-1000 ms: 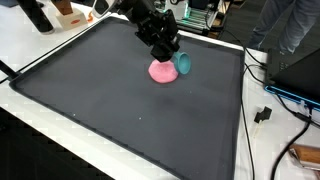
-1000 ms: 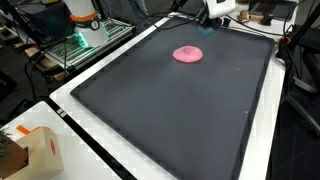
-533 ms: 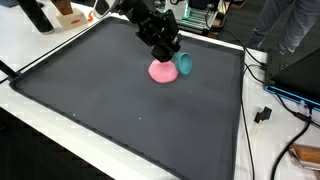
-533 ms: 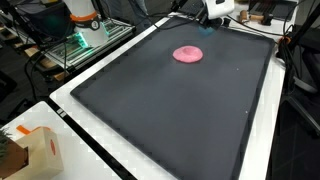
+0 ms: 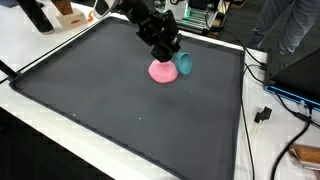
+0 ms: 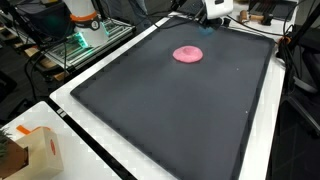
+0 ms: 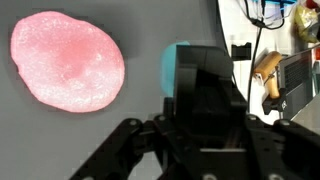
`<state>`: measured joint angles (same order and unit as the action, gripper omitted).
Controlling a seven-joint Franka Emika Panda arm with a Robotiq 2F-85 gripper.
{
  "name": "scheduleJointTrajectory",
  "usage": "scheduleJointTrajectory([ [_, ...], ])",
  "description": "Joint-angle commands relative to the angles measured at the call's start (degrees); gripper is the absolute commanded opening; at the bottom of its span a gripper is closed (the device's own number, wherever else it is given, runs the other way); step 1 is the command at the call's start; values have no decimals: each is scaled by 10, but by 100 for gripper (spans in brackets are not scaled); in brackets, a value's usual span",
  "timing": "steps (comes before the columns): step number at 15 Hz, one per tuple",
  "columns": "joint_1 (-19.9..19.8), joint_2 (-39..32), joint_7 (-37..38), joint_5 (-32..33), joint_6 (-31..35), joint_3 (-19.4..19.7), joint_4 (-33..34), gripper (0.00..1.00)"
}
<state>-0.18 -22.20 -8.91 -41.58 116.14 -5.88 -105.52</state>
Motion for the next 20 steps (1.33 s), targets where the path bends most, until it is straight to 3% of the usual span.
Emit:
scheduleJointTrajectory([
  [1, 3, 13, 30, -4, -1, 5, -13, 25],
  [12, 13, 43, 91, 42, -3, 13, 0, 25],
  [20, 27, 81, 149, 145, -7, 13, 17, 25],
])
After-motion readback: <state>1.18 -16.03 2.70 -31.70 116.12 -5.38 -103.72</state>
